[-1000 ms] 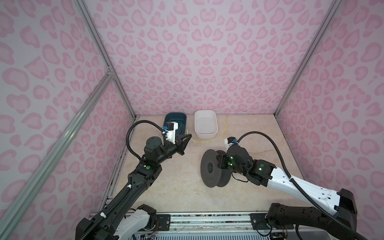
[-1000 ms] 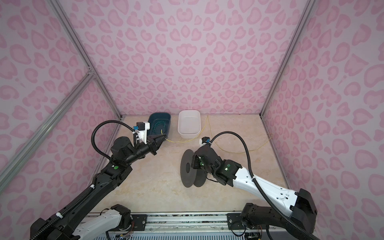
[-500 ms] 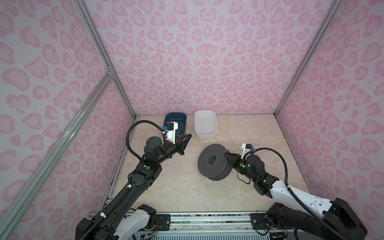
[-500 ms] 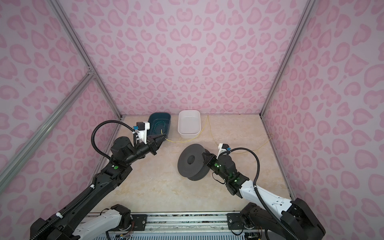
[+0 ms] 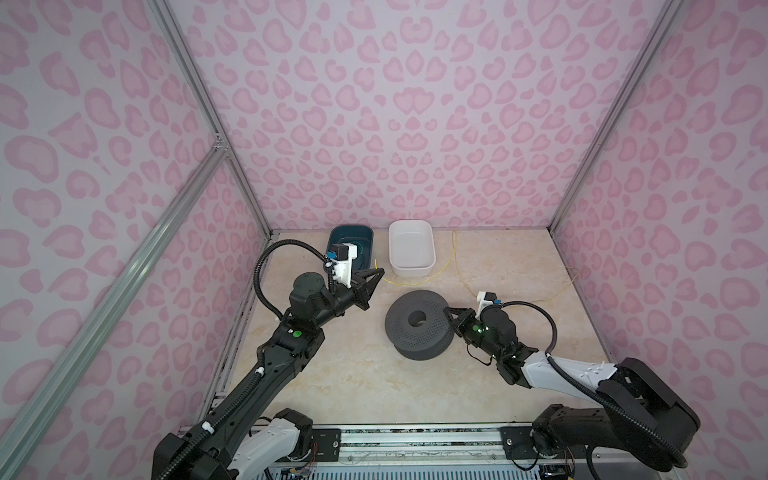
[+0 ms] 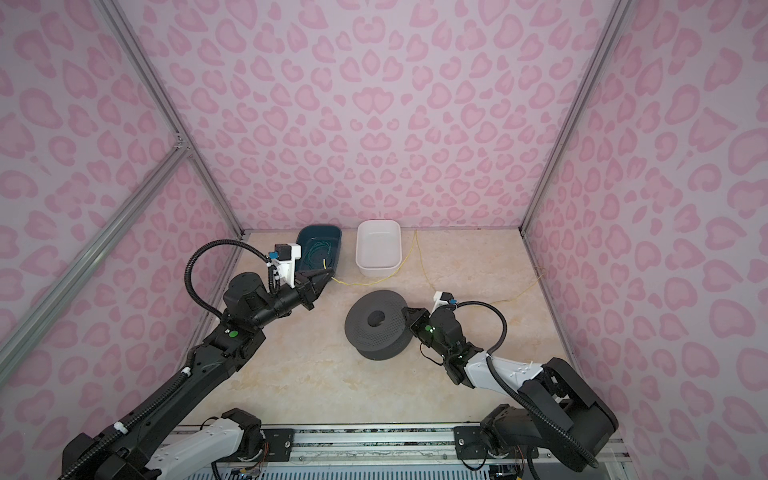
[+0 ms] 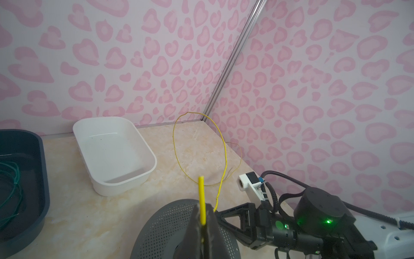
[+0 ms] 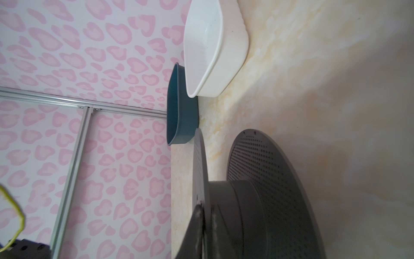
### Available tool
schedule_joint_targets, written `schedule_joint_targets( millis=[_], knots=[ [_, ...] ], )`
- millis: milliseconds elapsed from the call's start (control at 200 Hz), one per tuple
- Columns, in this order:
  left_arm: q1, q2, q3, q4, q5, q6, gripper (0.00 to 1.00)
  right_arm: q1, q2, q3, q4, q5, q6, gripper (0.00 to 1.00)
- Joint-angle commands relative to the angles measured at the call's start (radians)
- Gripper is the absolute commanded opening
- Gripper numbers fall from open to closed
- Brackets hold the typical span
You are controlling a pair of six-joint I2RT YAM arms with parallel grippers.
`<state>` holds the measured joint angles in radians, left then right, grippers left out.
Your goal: Wrap the cables
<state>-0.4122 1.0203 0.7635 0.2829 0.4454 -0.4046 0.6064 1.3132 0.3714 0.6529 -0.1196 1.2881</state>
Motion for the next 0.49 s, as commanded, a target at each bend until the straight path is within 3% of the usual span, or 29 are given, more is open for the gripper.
schedule_joint_targets(
  millis=[0, 70, 130, 225, 265, 490],
  knots=[
    [0.001, -0.007, 0.011, 0.025, 0.009, -0.008, 0.03, -0.002, 0.012, -0.03, -0.004, 0.015, 0.015, 0.11],
    [0.001, -0.002, 0.011, 0.027, 0.015, -0.014, 0.03, 0.003, 0.035, -0.069, 0.117, 0.002, 0.034, 0.13],
    [-0.001, 0.002, 0.011, 0.028, 0.017, -0.016, 0.03, 0.002, 0.049, -0.053, 0.082, -0.016, 0.032, 0.16],
    [0.0, 0.002, 0.012, 0.03, 0.018, -0.019, 0.03, 0.01, 0.038, -0.049, 0.027, 0.001, 0.036, 0.36],
    [-0.002, -0.001, 0.013, 0.028, 0.019, -0.02, 0.03, 0.01, 0.026, -0.051, 0.004, 0.008, 0.027, 0.4],
    [-0.004, -0.008, 0.011, 0.031, 0.011, -0.023, 0.04, -0.023, -0.216, -0.028, -0.412, 0.098, -0.007, 0.59]
  ],
)
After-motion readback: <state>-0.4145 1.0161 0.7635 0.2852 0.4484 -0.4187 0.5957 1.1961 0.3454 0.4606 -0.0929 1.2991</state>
